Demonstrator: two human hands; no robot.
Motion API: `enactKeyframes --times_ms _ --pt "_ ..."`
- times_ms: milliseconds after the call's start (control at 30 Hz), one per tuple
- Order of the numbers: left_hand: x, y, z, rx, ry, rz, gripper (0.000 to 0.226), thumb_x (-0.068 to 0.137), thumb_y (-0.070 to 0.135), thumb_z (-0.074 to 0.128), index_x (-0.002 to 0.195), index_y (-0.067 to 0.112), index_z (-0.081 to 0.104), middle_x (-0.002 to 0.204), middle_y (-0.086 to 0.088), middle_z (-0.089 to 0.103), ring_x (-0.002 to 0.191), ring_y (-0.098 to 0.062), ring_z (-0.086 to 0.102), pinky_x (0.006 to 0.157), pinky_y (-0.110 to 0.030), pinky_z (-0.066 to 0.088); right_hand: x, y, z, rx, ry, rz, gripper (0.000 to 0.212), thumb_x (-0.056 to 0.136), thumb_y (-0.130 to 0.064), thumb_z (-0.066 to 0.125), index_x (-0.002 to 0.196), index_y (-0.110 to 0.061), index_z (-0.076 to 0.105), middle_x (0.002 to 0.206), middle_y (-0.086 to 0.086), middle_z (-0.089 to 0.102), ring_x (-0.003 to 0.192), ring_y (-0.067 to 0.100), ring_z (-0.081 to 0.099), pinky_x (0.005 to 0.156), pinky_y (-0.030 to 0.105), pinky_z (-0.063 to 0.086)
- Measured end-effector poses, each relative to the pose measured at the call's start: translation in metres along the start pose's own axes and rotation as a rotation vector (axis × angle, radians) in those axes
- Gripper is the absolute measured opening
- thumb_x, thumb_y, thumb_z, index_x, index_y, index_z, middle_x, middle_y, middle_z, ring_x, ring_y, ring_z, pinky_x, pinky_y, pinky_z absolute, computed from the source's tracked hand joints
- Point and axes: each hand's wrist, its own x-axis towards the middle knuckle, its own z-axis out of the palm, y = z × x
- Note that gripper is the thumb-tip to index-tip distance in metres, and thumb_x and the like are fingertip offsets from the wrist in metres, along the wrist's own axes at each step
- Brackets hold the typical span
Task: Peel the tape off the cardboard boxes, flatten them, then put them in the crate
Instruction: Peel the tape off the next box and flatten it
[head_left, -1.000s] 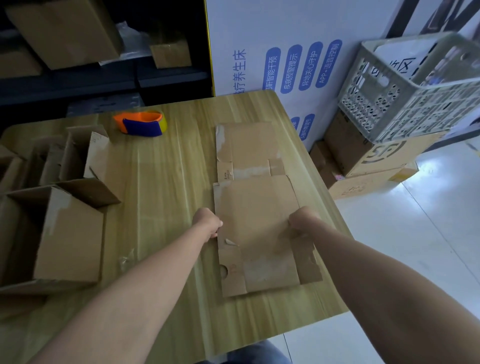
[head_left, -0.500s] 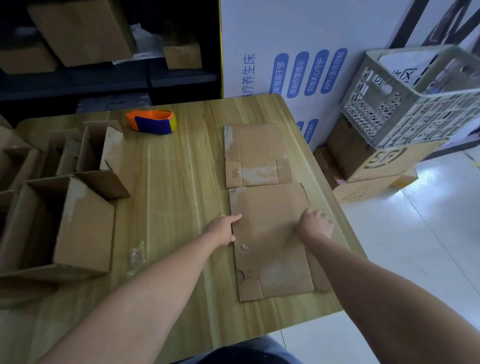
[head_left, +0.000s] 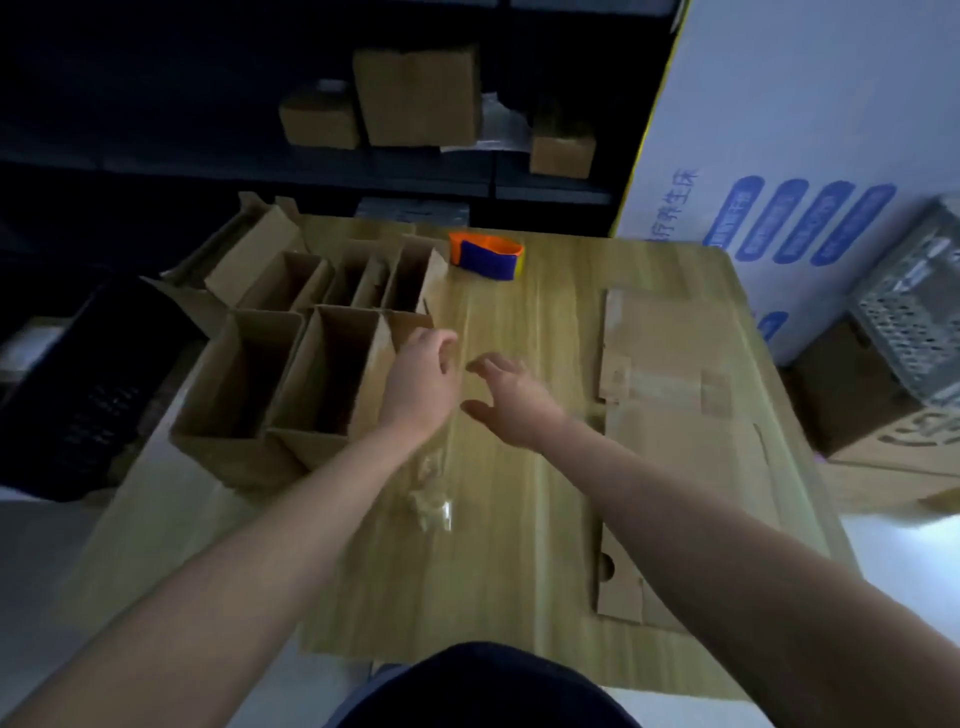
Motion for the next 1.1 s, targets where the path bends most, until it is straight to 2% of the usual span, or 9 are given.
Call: enactKeyframes --times_ms 167,300,400,567,667,767,900,1033,1100 --pt "-0.008 -0.041 -0.070 -0.041 0.114 -0.084 0.027 0.093 0.008 0.053 0.119 0.014 0.059 0.116 -0.001 0.056 0.101 -0.007 0.051 0.085 -0.018 0.041 0.033 -0.077 0.039 -0.102 -0.213 -0.237 0.076 0.083 -0.051 0.062 0.147 -0.031 0.026 0.157 -0.002 0.010 0.144 0.026 -0.001 0.115 0.047 0.011" --pt "-0.017 -0.070 -0.100 -0.042 0.109 -0.138 0.025 0.094 0.009 0.051 0.117 0.015 0.059 0.115 -0.002 0.057 0.103 -0.010 0.054 0.087 -0.019 0.043 0.050 -0.111 0.059 -0.329 -0.262 -0.232 0.056 0.086 -0.052 0.056 0.137 -0.034 0.045 0.157 -0.005 0.014 0.143 0.030 -0.010 0.114 0.051 0.002" --pt "-0.020 -0.083 -0.113 -0.046 0.124 -0.162 0.025 0.094 0.009 0.050 0.116 0.016 0.059 0.115 -0.001 0.057 0.100 -0.007 0.052 0.086 -0.019 0.044 0.056 -0.122 0.057 -0.241 -0.112 -0.259 0.033 0.089 -0.033 0.059 0.120 -0.024 0.063 0.146 -0.002 0.038 0.142 0.030 0.003 0.114 0.049 0.004" --pt "-0.013 -0.086 -0.124 -0.109 0.232 -0.137 0.023 0.095 0.009 0.050 0.115 0.016 0.059 0.114 0.003 0.053 0.107 -0.009 0.053 0.088 -0.016 0.041 0.065 -0.132 0.017 0.107 0.099 -0.224 0.021 0.091 -0.028 0.054 0.106 -0.018 0.066 0.123 0.000 0.058 0.135 0.023 0.026 0.111 0.046 0.015" --pt "-0.004 -0.077 -0.125 -0.125 0.335 -0.051 0.020 0.094 0.011 0.052 0.112 0.016 0.057 0.114 0.007 0.045 0.113 -0.015 0.050 0.101 -0.032 0.043 0.062 -0.138 -0.012 0.361 0.243 -0.140 0.019 0.092 -0.027 0.055 0.097 -0.011 0.065 0.099 0.001 0.062 0.102 0.012 0.052 0.093 0.033 0.041" --pt "0.008 -0.063 -0.123 -0.207 0.361 0.015 0.022 0.093 0.013 0.054 0.115 0.013 0.056 0.119 0.000 0.046 0.111 -0.012 0.050 0.098 -0.025 0.043 0.057 -0.137 -0.035 0.617 0.340 -0.016 0.012 0.093 -0.027 0.054 0.088 -0.017 0.059 0.076 -0.009 0.053 0.066 -0.002 0.048 0.058 0.013 0.037" --pt "0.020 -0.046 -0.115 -0.194 0.253 0.108 0.019 0.094 0.017 0.053 0.112 0.016 0.058 0.117 0.001 0.050 0.106 -0.004 0.048 0.090 -0.010 0.035 0.050 -0.119 -0.065 0.780 0.535 0.149 0.019 0.091 -0.023 0.055 0.078 -0.009 0.059 0.072 0.002 0.055 0.065 0.014 0.049 0.059 0.027 0.040" --pt "0.022 -0.026 -0.094 -0.065 0.121 0.178 0.026 0.093 0.022 0.054 0.117 0.014 0.063 0.118 -0.001 0.054 0.117 -0.018 0.042 0.097 -0.023 0.030 0.031 -0.083 -0.081 0.790 0.692 0.277 0.014 0.090 -0.020 0.056 0.076 -0.015 0.057 0.071 0.006 0.056 0.068 0.013 0.046 0.063 0.033 0.040" --pt "0.019 -0.013 -0.078 -0.048 0.020 0.206 0.032 0.093 0.025 0.056 0.121 0.013 0.062 0.118 -0.004 0.054 0.118 -0.022 0.038 0.102 -0.030 0.030 0.018 -0.061 -0.083 0.788 0.766 0.346 0.028 0.088 -0.018 0.057 0.062 -0.019 0.045 0.059 -0.001 0.045 0.059 0.012 0.039 0.056 0.031 0.033"
